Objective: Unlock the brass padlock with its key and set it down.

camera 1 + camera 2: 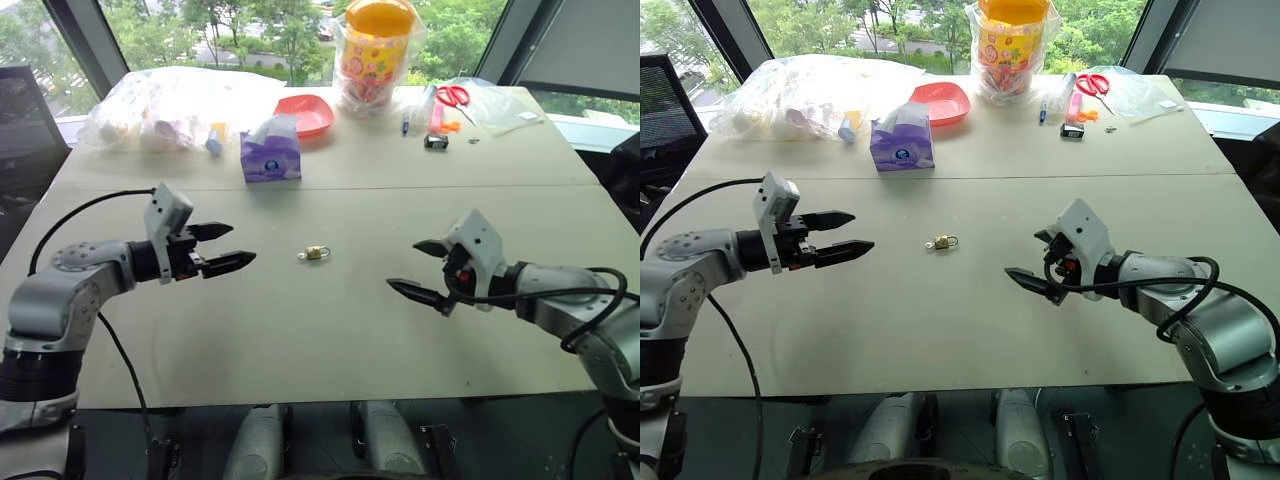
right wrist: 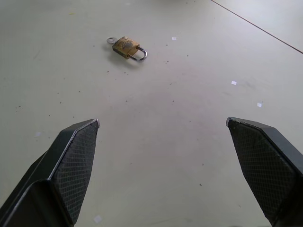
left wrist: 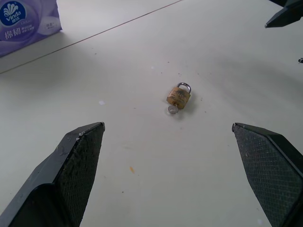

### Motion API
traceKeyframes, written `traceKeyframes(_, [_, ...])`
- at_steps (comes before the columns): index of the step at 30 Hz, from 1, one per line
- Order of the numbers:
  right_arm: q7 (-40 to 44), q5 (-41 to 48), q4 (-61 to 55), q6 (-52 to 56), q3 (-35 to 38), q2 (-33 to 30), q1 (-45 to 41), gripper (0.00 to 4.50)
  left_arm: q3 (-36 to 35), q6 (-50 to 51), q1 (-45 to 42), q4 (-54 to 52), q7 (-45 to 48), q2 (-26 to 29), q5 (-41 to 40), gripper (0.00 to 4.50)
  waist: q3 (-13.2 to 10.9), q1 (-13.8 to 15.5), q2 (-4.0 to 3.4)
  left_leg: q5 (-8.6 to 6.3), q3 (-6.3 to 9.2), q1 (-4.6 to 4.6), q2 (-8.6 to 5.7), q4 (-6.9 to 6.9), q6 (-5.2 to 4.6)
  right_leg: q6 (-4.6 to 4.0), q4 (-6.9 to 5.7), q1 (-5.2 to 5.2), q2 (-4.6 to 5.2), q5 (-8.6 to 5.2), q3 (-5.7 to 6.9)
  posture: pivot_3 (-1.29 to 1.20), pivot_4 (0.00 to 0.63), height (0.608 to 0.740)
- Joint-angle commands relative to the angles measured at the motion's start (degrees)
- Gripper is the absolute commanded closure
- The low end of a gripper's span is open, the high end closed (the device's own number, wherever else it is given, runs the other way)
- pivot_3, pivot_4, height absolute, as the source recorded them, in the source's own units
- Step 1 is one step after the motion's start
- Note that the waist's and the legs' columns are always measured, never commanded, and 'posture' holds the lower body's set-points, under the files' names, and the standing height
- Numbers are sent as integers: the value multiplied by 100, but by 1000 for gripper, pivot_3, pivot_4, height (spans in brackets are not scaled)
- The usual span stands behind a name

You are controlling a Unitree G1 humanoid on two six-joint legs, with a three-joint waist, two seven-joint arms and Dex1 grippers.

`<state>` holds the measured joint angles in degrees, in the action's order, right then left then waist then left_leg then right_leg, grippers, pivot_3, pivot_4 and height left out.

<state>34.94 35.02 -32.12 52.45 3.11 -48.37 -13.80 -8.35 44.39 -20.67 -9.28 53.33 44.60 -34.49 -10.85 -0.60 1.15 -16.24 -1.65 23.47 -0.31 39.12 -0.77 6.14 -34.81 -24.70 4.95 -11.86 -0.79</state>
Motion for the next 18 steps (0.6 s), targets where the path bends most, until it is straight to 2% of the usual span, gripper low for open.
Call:
traceKeyframes(1, [42,-70,-9,-119,30,36,-141,0,-239,-125,-116,-23,-64,-19,-80,14,0,-1,0,0,0,0,0,0,0,0,0,0,-1,0,0,0,150,740])
traceKeyframes(14, [197,-325,129,-237,-68,51,-324,0,-36,-189,-276,114,53,17,34,14,0,2,0,0,-1,0,-2,0,0,0,-1,0,-11,0,1,0,150,740])
traceKeyframes(18, [674,-701,495,-520,-644,-143,-911,0,343,-636,-620,571,368,187,485,14,0,-4,0,0,-2,-1,-2,1,0,0,-2,0,-13,1,1,0,150,740])
